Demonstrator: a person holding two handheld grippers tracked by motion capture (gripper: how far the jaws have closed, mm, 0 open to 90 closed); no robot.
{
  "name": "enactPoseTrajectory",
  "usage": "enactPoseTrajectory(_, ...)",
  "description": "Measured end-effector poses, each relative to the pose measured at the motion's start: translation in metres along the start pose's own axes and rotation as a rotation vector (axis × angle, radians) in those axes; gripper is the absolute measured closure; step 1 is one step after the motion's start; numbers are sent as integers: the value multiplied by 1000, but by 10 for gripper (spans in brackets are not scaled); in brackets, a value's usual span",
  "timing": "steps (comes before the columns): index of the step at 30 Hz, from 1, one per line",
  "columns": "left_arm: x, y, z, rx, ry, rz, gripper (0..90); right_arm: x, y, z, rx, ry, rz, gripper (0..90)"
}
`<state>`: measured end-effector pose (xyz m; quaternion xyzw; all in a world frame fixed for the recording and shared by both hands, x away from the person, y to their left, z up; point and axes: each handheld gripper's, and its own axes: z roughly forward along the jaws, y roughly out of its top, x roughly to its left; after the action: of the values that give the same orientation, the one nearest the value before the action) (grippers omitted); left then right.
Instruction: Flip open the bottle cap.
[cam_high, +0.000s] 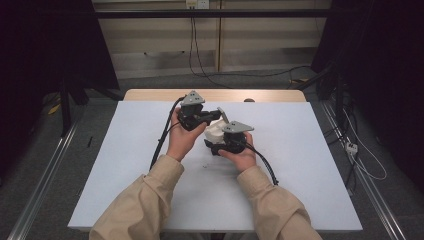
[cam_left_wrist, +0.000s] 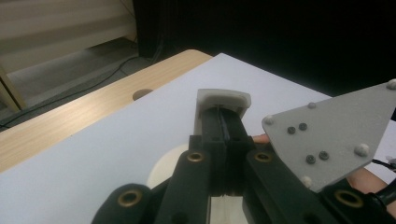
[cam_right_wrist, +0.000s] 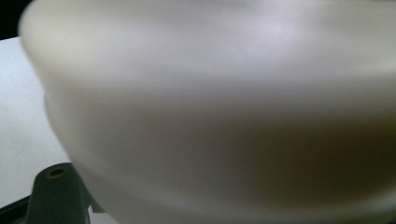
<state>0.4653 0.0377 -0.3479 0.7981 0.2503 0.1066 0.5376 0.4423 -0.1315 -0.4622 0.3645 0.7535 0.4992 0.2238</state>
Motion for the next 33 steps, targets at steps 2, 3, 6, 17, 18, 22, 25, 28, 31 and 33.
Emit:
enactPoseTrajectory(2, 0, 1, 1, 0, 3, -1, 900, 0, 0, 0, 0, 0, 0, 187)
enactPoseTrajectory(3, 1, 1, 1, 1, 2, -1, 900, 0, 0, 0, 0, 0, -1, 187)
enactPoseTrajectory(6, 1, 3, 3, 1, 5, 1, 900, 0, 0, 0, 0, 0, 0, 187)
enactPoseTrajectory(17, 3, 6, 6, 2, 6, 0, 900, 0, 0, 0, 2, -2, 0, 187)
enactPoseTrajectory(18, 3, 6, 7, 4, 5, 2, 900, 0, 0, 0, 2, -1, 0, 187)
enactPoseTrajectory(22, 2, 8, 9, 1, 3, 4, 900, 0, 0, 0, 2, -2, -2, 187)
enactPoseTrajectory(25, 2, 9, 10, 1, 0, 6, 900, 0, 0, 0, 2, -2, 1, 188)
enactPoseTrajectory(28, 3, 10, 10, 2, 3, 6, 900, 0, 0, 0, 2, -2, -1, 187)
enactPoseTrajectory(31, 3, 11, 12, -1, 1, 6, 900, 0, 0, 0, 2, -3, -2, 188)
enactPoseTrajectory(33, 3, 12, 13, 0, 1, 6, 900, 0, 0, 0, 2, -3, -2, 187)
